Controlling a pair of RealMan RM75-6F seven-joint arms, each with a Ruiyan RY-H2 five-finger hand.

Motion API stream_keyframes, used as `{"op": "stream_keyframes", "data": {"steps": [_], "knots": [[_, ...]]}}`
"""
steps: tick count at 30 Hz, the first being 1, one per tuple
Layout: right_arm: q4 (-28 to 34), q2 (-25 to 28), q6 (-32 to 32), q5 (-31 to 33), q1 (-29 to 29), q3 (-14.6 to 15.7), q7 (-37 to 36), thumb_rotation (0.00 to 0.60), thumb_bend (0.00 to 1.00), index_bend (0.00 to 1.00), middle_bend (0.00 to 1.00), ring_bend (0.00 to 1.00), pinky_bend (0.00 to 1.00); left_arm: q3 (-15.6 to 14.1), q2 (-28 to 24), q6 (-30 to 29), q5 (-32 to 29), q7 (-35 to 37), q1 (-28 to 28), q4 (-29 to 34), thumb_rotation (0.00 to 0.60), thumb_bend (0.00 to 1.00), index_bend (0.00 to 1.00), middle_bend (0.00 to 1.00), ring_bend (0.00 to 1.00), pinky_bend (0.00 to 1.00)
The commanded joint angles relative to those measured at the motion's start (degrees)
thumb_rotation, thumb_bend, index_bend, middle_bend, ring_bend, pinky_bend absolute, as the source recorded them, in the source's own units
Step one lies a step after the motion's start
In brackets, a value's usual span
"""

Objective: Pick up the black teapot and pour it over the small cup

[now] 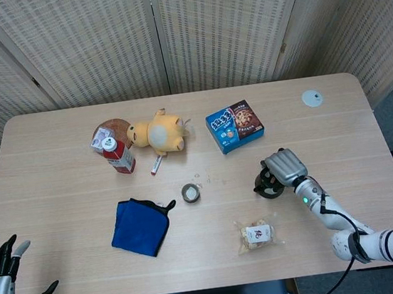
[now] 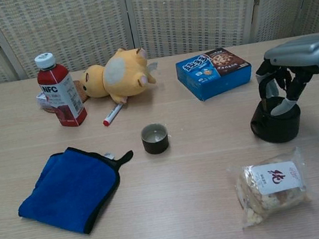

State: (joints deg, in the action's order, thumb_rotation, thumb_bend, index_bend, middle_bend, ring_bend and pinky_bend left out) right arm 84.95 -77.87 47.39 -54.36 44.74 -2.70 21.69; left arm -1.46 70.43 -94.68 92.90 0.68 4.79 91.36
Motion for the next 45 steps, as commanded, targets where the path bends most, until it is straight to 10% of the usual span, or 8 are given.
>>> {"op": "stream_keyframes", "data": {"steps": [1,13,27,45], "knots": [[2.03,1.83,1.77,-0.7,-1.66,-1.33,-3.28,0.463,0.0,0.32,0.33,0.27,0.31,0.09,-0.12,0.12,0.09,-0.06,-0.18,0.14,0.363,0.0,0.14,0.0,0.0,0.0],[10.49,9.16,14.8,-7.34,-11.7,-2.57,-13.48,0.47,0.0,0.14,0.15,0.1,0.17,0.63,-0.67,1.43,0.65,-0.78,-1.78,1.25,0.364,0.0,0.14,0.0,0.0,0.0],[15.86,14.42,36.83,-18.14,-31.2,5.27,-16.5,0.468,0.0,0.08,0.13,0.06,0.14,1.14,-0.32,4.3,0.71,-0.98,-4.36,1.47,0.362,0.0,0.14,0.0,0.0,0.0],[15.08,11.77,42.59,-31.35,-39.02,8.54,-15.41,0.473,0.0,0.08,0.13,0.06,0.14,0.92,0.59,4.59,0.64,-2.69,-5.15,2.48,0.363,0.0,0.14,0.0,0.0,0.0]]}}
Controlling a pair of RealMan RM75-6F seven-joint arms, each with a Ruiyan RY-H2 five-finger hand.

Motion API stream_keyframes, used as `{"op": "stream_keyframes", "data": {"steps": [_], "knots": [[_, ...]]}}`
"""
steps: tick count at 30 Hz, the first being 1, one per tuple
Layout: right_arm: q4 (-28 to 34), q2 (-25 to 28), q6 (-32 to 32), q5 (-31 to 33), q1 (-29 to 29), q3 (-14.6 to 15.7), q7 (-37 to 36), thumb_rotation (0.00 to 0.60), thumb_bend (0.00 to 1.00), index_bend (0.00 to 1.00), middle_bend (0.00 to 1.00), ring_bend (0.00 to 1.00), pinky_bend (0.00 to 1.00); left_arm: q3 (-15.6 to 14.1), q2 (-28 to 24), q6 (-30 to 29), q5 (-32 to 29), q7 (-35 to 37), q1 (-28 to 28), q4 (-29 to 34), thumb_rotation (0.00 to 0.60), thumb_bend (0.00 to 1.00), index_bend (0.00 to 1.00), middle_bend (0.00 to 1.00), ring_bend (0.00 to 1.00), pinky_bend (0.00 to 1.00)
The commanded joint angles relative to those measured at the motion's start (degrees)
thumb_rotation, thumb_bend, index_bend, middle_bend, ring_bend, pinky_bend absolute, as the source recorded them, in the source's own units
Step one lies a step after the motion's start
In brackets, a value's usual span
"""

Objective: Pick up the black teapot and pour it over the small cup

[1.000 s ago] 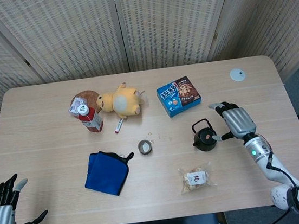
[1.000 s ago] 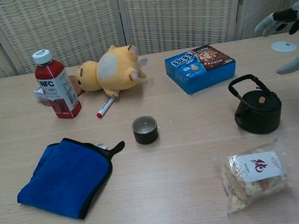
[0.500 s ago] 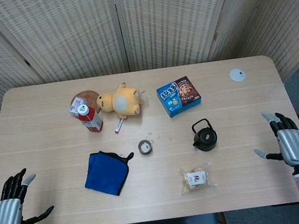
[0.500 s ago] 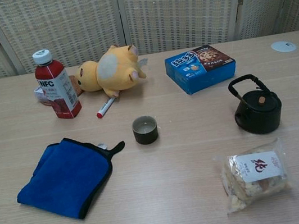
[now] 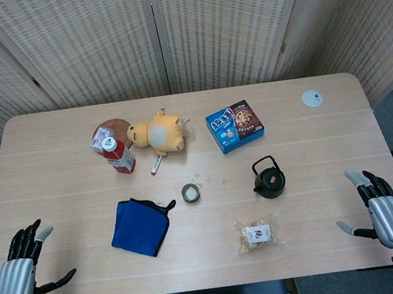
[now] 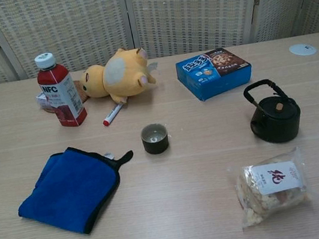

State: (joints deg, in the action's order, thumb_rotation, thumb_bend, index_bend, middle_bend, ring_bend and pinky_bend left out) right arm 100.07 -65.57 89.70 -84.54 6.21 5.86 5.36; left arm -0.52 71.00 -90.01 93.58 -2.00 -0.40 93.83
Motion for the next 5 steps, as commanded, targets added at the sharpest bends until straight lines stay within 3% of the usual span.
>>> {"op": "stream_keyframes", "data": {"steps": [1,5], "knots": [[0.03,-0.67,0.22,-1.47,-0.64,-0.14,1.25,0.473,0.0,0.08,0.13,0.06,0.14,-0.04,0.01,-0.15,-0.11,0.01,0.08,-0.03,0.364,0.0,0.14,0.0,0.0,0.0],[0.15,-0.92,-0.25,-1.83,-1.09,-0.57,1.7,0.471,0.0,0.08,0.13,0.06,0.14,-0.15,0.0,-0.07,-0.36,0.04,0.09,-0.24,0.364,0.0,0.14,0.0,0.0,0.0]]}}
